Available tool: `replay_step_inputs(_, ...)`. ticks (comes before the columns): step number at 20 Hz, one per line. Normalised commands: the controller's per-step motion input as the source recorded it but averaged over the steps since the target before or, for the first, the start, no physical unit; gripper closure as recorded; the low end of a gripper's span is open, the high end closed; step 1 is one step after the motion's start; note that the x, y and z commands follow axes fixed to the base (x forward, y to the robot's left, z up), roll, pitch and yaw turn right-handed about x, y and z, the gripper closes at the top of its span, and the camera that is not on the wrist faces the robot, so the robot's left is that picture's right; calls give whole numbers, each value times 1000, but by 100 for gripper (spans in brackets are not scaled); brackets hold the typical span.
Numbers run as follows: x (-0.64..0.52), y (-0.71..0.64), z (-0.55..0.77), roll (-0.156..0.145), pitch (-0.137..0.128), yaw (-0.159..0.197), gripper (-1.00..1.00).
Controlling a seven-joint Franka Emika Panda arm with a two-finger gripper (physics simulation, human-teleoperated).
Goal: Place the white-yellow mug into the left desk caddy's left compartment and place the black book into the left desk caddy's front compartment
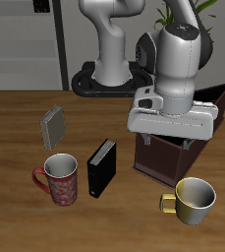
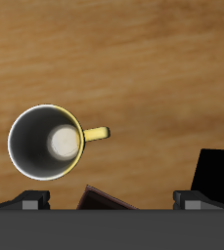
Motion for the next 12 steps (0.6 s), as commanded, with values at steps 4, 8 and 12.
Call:
replay_step_inputs(4, 88, 141, -365, 16, 35, -12, -100)
replay_step_inputs(8, 93, 214, -304, 34, 34, -2, -100)
replay_step_inputs(12, 123, 90, -207, 10, 21, -49, -100)
